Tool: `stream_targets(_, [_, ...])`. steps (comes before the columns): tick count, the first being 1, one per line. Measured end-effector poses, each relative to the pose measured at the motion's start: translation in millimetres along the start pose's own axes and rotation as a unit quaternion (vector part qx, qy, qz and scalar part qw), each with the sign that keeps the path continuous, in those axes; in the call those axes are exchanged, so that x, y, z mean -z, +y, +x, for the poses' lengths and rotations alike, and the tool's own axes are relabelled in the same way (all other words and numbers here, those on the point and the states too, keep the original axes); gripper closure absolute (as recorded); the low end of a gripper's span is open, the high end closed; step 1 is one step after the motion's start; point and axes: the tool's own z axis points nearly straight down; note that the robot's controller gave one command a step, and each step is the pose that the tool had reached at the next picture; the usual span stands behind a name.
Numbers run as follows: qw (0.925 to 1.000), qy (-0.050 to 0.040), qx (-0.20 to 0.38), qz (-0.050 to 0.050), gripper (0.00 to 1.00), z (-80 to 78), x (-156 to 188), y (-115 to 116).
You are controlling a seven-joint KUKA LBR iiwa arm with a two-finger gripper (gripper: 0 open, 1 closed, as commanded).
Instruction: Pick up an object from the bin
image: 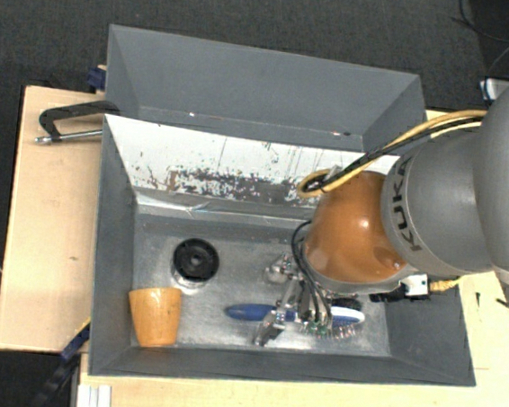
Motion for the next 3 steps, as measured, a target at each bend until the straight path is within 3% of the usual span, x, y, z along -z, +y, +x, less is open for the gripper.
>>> stream_targets(1, [1.0000,-0.0045,0.000,-0.001,1.00,-2.6,3.7,0.8])
stream_targets(2, [0.9926,-0.0010,-0.121,0.000,1.00,-55.9,3.1,57.9])
stream_targets(3, [0.9921,-0.0048,-0.125,-0.002,1.00,-64.7,145.1,72.9])
